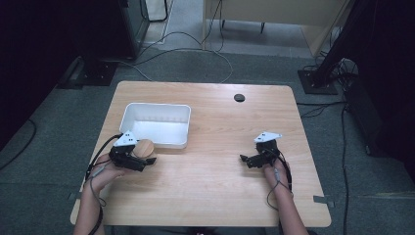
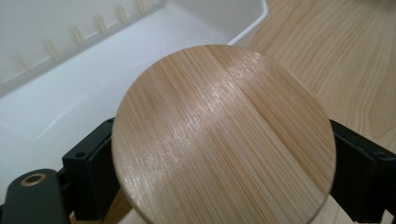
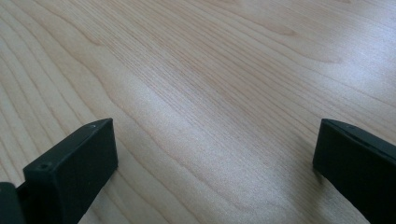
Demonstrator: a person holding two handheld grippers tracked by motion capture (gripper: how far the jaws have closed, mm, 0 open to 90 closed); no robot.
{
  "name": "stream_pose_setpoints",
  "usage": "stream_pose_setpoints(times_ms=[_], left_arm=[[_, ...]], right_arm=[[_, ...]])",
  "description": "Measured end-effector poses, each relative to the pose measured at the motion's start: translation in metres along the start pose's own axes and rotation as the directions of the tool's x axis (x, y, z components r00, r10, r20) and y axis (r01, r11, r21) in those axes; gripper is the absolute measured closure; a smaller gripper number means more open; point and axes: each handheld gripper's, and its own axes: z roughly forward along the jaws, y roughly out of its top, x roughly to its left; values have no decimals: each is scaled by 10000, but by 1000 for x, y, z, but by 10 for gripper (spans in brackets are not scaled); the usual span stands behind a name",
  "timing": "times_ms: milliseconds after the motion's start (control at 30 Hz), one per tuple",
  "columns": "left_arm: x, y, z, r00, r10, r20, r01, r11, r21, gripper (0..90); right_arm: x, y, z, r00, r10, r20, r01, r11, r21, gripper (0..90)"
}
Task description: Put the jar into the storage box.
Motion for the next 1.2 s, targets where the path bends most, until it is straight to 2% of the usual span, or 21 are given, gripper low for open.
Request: stream_pose_setpoints(times_ms=[100,133,167,233,267,300,433,667,767,800,1200], left_arm=[[1,-3,0,10000,-22,29,23,9999,-160,136],[1,-6,0,9997,137,-204,-141,9997,-201,136],[1,-6,0,9997,137,-204,-141,9997,-201,210],[2,-7,-1,9995,60,-306,-68,9996,-261,210],[2,-7,-1,9995,60,-306,-68,9996,-261,242],[3,-8,-2,9997,-32,-243,25,9996,-298,242],[2,-9,-2,9993,139,-356,-152,9992,-378,252],[1,-8,-2,9990,140,-413,-154,9993,-328,256],[1,-7,-2,9989,113,-445,-126,9995,-283,257],[2,-6,-2,9989,-83,-471,70,9996,-287,257],[1,-3,-4,9989,-98,-466,85,9996,-282,258]], right_arm=[[0,0,0,10000,9,4,-9,10000,-2,0],[0,0,0,10000,9,4,-9,10000,-2,0],[0,0,0,10000,9,4,-9,10000,-2,0],[0,0,0,10000,5,2,-5,10000,0,0],[0,0,0,10000,5,2,-5,10000,0,0],[0,0,0,10000,4,3,-4,10000,-2,0],[0,0,0,10000,2,2,-2,10000,0,0],[0,0,0,10000,11,4,-11,10000,-1,0],[0,0,0,10000,5,3,-5,10000,-2,0],[0,0,0,10000,1,3,-1,10000,-2,0],[0,0,0,10000,6,2,-6,10000,0,0]])
